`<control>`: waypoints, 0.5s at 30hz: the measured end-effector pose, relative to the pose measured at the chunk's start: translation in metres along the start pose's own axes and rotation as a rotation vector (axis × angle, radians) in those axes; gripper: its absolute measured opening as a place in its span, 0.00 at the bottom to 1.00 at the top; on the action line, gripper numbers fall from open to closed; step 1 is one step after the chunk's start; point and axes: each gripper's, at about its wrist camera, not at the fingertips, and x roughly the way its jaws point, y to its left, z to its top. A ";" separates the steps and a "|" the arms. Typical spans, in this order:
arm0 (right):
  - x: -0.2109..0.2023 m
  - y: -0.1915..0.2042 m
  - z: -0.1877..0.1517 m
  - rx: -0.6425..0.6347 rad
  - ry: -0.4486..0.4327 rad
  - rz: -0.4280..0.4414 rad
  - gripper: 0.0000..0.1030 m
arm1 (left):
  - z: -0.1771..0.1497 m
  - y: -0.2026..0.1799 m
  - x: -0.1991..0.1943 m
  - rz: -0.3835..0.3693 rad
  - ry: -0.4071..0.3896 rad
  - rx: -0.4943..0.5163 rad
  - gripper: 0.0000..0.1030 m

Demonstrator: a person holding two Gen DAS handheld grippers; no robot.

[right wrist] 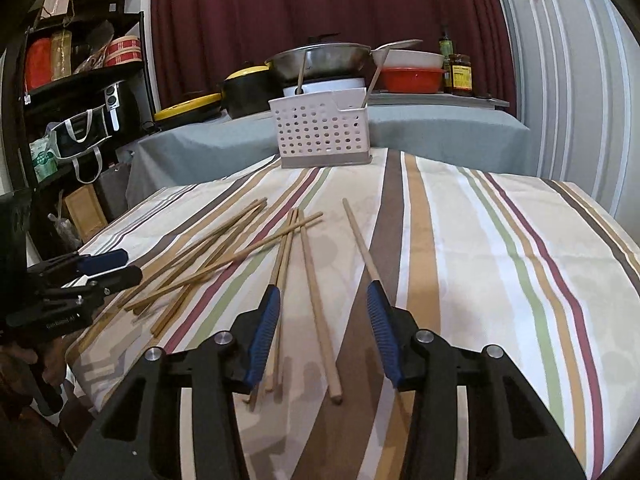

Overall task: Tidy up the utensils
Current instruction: 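Move the right tool back over the remaining chopsticks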

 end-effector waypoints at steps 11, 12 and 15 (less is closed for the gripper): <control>-0.002 0.004 -0.006 0.003 0.008 0.008 0.43 | -0.014 -0.013 0.007 -0.015 0.027 0.051 0.21; -0.002 0.004 -0.006 0.004 0.008 0.009 0.43 | -0.014 -0.014 0.007 -0.016 0.027 0.056 0.20; -0.001 0.005 -0.006 0.001 0.010 0.011 0.43 | -0.016 -0.016 0.007 -0.025 0.036 0.060 0.19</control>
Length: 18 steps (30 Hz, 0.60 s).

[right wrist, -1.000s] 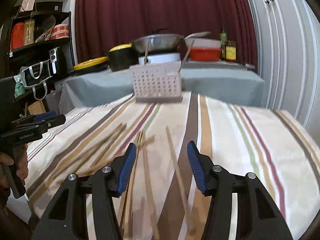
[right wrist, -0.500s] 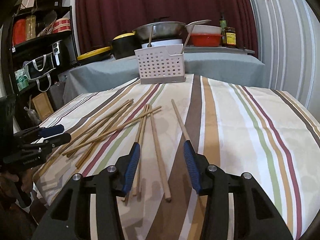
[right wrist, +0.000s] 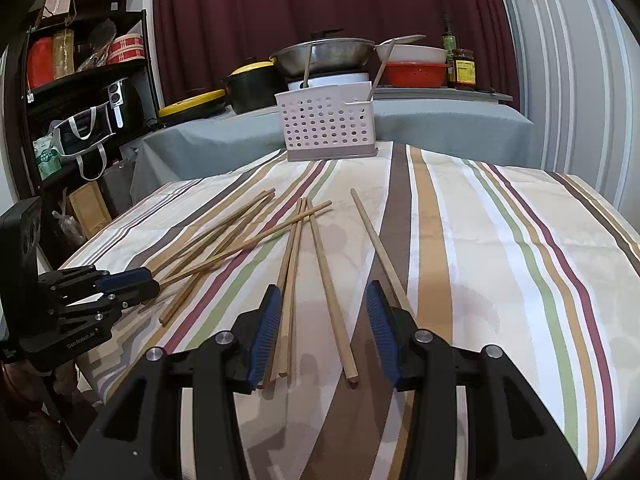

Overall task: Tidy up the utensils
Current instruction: 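Move the right tool back over the remaining chopsticks, then close the right tool on another wooden chopstick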

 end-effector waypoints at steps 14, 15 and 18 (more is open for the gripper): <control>0.001 0.002 -0.003 -0.003 0.006 0.002 0.43 | -0.002 -0.003 0.000 0.012 -0.004 0.007 0.06; 0.001 0.001 -0.004 -0.003 0.006 0.001 0.43 | -0.001 -0.003 -0.001 0.016 -0.007 0.008 0.06; 0.001 0.001 -0.005 -0.003 0.009 0.001 0.43 | 0.000 -0.002 -0.003 0.015 -0.019 0.009 0.06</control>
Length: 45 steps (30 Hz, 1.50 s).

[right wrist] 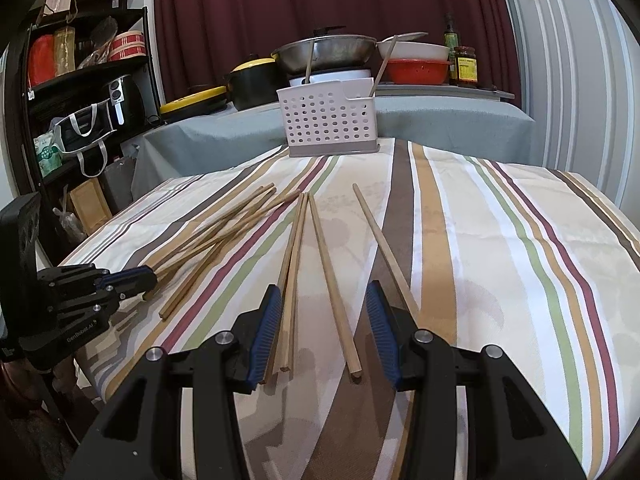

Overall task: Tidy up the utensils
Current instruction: 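Close the right tool on another wooden chopstick, then lift the chopstick upright and carry it over the white holder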

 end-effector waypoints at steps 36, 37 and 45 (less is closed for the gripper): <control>0.003 -0.003 -0.012 -0.023 0.038 -0.040 0.07 | 0.011 0.000 -0.005 0.002 -0.027 -0.006 0.06; 0.002 -0.002 -0.010 -0.027 0.032 -0.041 0.07 | 0.012 0.000 -0.006 0.003 -0.031 -0.006 0.06; -0.015 0.005 0.012 -0.064 -0.041 -0.064 0.07 | 0.026 0.002 -0.020 0.019 -0.082 -0.007 0.06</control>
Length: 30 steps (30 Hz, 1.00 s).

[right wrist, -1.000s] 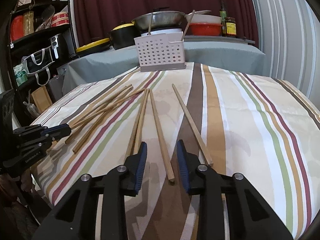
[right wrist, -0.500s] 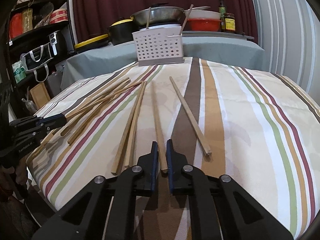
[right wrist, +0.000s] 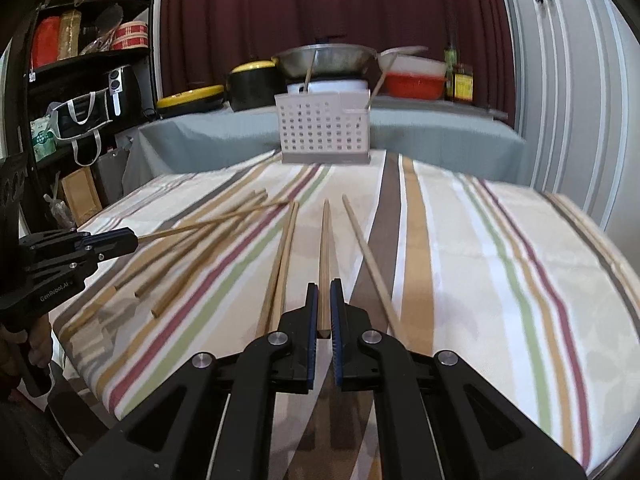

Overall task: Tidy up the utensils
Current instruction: 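Lift the chopstick upright and carry it over the white holder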

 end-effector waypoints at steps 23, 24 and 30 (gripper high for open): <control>-0.038 0.000 0.097 -0.035 -0.228 -0.018 0.07 | 0.094 0.007 -0.046 0.040 -0.173 -0.015 0.06; -0.035 0.000 0.101 -0.037 -0.229 -0.017 0.07 | 0.097 0.009 -0.045 0.042 -0.170 -0.018 0.06; -0.021 -0.002 0.119 -0.034 -0.237 -0.007 0.07 | 0.117 0.021 -0.032 0.044 -0.147 -0.069 0.06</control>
